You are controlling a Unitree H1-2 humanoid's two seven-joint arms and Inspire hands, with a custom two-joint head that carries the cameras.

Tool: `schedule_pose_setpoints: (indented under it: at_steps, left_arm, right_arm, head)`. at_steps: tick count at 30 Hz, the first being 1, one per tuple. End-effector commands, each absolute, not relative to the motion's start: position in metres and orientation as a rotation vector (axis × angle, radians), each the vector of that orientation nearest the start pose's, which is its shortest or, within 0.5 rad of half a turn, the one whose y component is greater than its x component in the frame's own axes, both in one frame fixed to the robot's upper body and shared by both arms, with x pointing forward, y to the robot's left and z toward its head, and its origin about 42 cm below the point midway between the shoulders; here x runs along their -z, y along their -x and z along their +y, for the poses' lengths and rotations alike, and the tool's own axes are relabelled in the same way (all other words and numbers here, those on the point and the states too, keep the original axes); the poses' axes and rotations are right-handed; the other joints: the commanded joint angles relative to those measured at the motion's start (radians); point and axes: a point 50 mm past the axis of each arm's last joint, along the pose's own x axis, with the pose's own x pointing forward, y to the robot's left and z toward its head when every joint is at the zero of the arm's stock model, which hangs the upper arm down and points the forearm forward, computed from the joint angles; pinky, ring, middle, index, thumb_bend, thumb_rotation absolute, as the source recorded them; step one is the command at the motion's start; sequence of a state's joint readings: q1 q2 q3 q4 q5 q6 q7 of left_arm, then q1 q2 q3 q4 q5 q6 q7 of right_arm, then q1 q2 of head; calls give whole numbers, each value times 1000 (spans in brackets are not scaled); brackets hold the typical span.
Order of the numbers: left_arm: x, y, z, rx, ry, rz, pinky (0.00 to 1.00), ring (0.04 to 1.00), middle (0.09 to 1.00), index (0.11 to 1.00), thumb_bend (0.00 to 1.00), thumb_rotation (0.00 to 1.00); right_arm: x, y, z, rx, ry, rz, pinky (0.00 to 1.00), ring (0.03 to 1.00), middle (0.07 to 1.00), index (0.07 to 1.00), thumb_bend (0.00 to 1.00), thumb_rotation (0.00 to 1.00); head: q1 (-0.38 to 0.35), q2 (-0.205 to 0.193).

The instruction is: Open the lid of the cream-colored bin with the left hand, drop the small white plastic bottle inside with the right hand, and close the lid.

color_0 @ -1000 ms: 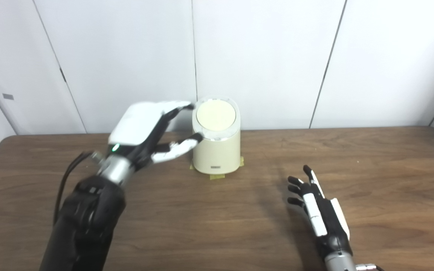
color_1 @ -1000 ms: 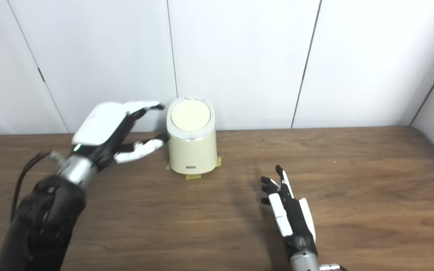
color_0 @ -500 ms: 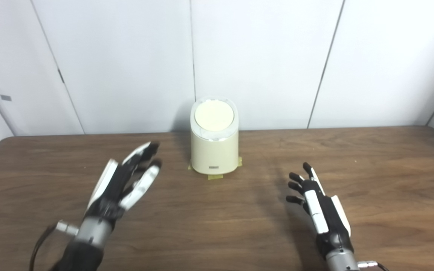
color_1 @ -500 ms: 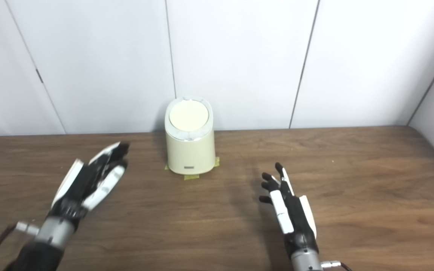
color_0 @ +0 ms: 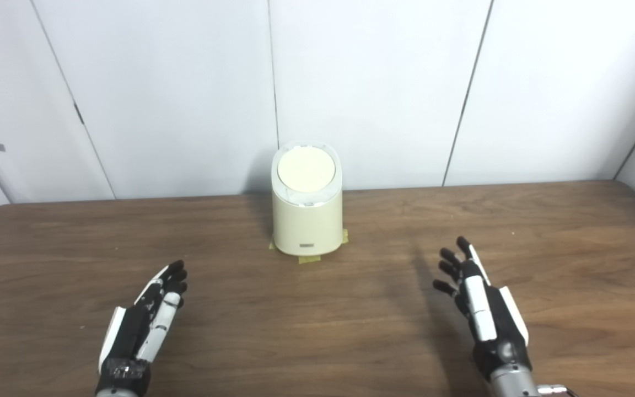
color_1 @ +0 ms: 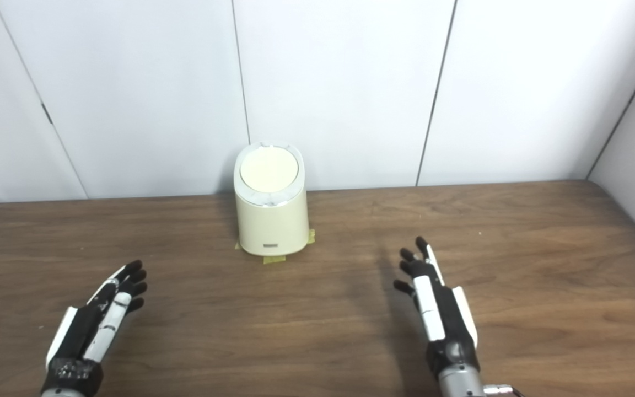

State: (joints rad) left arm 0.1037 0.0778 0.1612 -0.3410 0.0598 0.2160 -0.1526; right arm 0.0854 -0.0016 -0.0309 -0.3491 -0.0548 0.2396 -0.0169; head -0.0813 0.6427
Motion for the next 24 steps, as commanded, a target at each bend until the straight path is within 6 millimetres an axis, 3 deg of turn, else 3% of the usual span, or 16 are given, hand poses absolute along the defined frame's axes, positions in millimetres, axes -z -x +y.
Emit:
schedule_pose_setpoints:
  at_steps: [1,10,15,24]
  left_arm:
    - [-138,-219,271,-78,-100,-6,903,900,921,951,395,812]
    - [-131,-201,269,-153,30,-24,911,914,926,936,427,882]
    - [-132,-198,267,-156,59,-63,920,921,925,941,440,922]
    - [-135,-193,270,-162,62,-100,898,899,904,920,447,908]
  right_arm:
    - [-160,-241,-232,90,33,-107,816,928,930,986,618,1000]
    - [-144,-232,-247,65,-40,-158,905,966,949,990,569,1000]
    - [-133,-225,-254,13,-15,-143,991,1000,996,1000,627,1000]
    - [-122,-213,-259,-15,-65,-135,1000,1000,1000,1000,671,994]
  head:
    - [2,4]
    - [15,16]
    - [37,22]
    - [42,47]
